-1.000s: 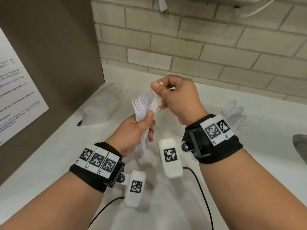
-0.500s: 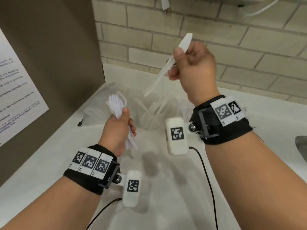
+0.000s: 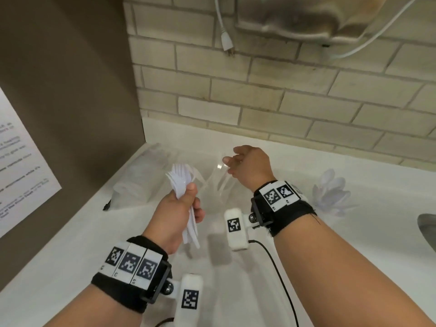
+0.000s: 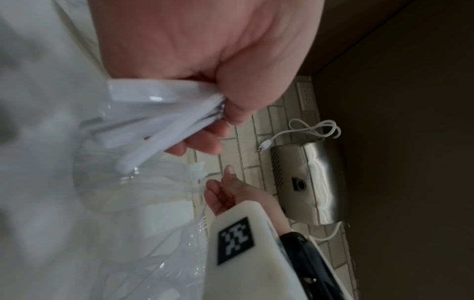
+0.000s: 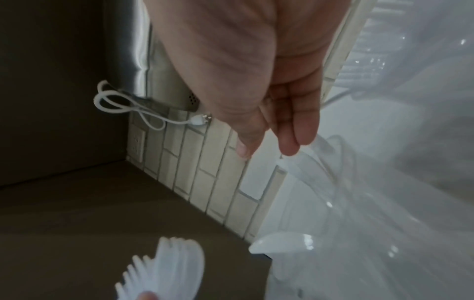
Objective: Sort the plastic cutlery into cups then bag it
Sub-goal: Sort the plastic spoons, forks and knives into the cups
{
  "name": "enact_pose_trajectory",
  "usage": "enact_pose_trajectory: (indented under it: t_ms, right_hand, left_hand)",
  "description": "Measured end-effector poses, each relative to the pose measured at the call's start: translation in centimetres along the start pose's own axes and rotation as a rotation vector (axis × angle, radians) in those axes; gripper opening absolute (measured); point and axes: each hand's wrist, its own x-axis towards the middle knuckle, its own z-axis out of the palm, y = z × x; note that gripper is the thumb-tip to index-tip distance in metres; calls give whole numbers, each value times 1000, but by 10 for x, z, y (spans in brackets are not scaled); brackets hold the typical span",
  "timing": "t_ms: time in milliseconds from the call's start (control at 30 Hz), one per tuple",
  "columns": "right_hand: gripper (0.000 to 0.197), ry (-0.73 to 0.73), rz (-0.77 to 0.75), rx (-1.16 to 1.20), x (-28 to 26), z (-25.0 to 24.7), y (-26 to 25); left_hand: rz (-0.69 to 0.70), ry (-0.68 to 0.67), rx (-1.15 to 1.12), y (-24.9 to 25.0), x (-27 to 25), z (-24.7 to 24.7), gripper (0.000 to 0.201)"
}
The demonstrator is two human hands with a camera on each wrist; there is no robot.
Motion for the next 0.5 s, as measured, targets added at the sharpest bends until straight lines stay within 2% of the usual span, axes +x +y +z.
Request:
enact_pose_trajectory:
  t_ms: [100, 167, 267, 367, 433, 500]
  right_hand:
    - [25, 63, -101, 27, -20, -16, -9]
    - [13, 44, -169, 61, -42, -27, -17]
    - [8, -10, -296, 44, -69, -38, -19]
    - [24, -49, -399, -38, -84, -45, -14]
    - [40, -64, -379, -120, -91, -50, -12]
    - [61, -85, -326, -182, -95, -52, -9]
  left_hand:
    - [-31, -145, -20, 1, -1, 9, 18]
    - [-31, -240, 4, 0, -3, 15, 17]
    - [-21, -368, 57, -2, -6, 24, 18]
    - [-5, -404, 140, -5, -8, 33, 15]
    - [59, -363, 255, -6, -8, 39, 4]
    - [154, -328, 400, -7, -5, 44, 9]
